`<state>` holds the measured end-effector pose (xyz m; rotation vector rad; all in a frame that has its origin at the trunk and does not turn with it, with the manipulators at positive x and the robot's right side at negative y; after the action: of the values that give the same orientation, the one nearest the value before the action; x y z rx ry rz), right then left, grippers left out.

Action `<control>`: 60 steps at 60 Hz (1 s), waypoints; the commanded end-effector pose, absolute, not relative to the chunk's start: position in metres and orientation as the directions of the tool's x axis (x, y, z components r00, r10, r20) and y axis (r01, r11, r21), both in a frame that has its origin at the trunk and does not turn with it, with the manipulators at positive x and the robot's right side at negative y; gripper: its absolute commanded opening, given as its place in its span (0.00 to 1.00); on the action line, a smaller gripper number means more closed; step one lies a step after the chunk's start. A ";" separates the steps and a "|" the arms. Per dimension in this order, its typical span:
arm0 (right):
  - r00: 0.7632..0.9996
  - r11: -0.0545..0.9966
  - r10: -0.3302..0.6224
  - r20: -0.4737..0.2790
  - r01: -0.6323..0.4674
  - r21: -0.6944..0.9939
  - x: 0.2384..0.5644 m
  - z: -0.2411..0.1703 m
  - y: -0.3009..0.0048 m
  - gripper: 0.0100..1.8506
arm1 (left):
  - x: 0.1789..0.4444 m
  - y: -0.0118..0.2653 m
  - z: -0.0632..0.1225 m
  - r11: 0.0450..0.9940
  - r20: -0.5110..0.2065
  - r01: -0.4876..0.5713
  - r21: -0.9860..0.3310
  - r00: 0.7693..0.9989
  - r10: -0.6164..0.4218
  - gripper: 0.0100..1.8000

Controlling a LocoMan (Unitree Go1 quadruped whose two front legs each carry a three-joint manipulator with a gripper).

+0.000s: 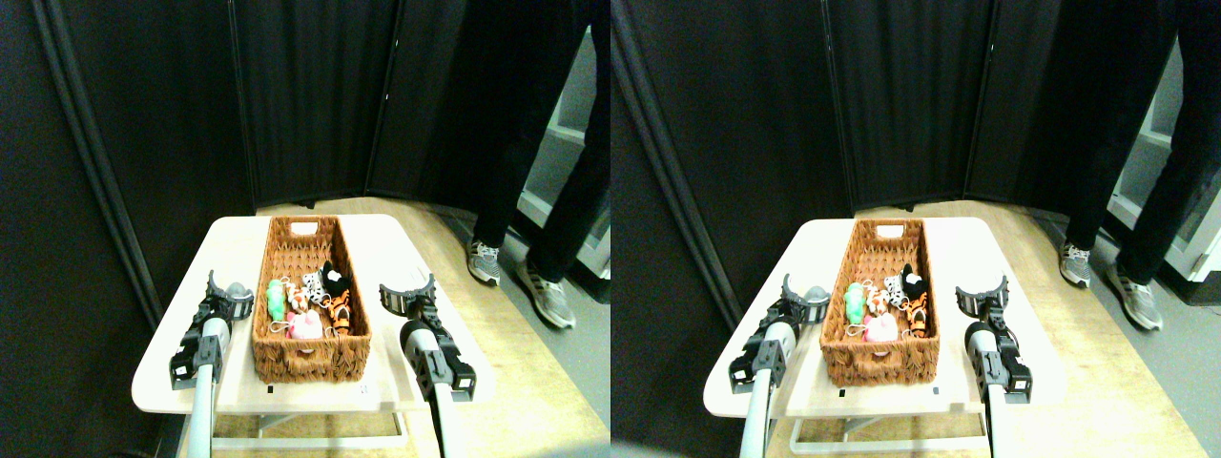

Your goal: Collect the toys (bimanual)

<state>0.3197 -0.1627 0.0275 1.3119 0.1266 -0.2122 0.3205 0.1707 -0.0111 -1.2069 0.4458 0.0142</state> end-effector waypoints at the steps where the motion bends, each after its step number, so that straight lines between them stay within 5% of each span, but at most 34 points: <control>1: 0.979 0.236 -0.089 -0.182 0.199 0.951 0.323 0.033 -0.159 0.46 | 0.326 0.165 -0.017 0.366 -0.322 -0.225 -0.903 0.918 -0.230 0.52; 24: 0.979 0.260 -0.091 -0.181 0.199 0.945 0.323 0.032 -0.160 0.46 | 0.333 0.167 -0.035 0.316 -0.329 -0.254 -0.914 0.921 -0.210 0.46; 31: 0.978 0.257 -0.091 -0.187 0.204 0.945 0.325 0.031 -0.160 0.46 | 0.335 0.167 -0.034 0.295 -0.322 -0.258 -0.920 0.928 -0.190 0.29; 36: 0.979 0.264 -0.090 -0.184 0.201 0.943 0.326 0.030 -0.161 0.47 | 0.337 0.170 -0.035 0.352 -0.281 -0.211 -0.912 0.947 -0.158 0.01; 60: 0.977 0.238 -0.103 -0.184 0.204 0.950 0.330 0.030 -0.161 0.45 | 0.340 0.180 -0.009 0.414 -0.249 -0.140 -0.899 0.943 -0.222 0.00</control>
<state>0.3251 -0.1628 0.0254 1.2999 0.1216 -0.2322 0.3365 0.1792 -0.0240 -1.1468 0.3984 -0.0142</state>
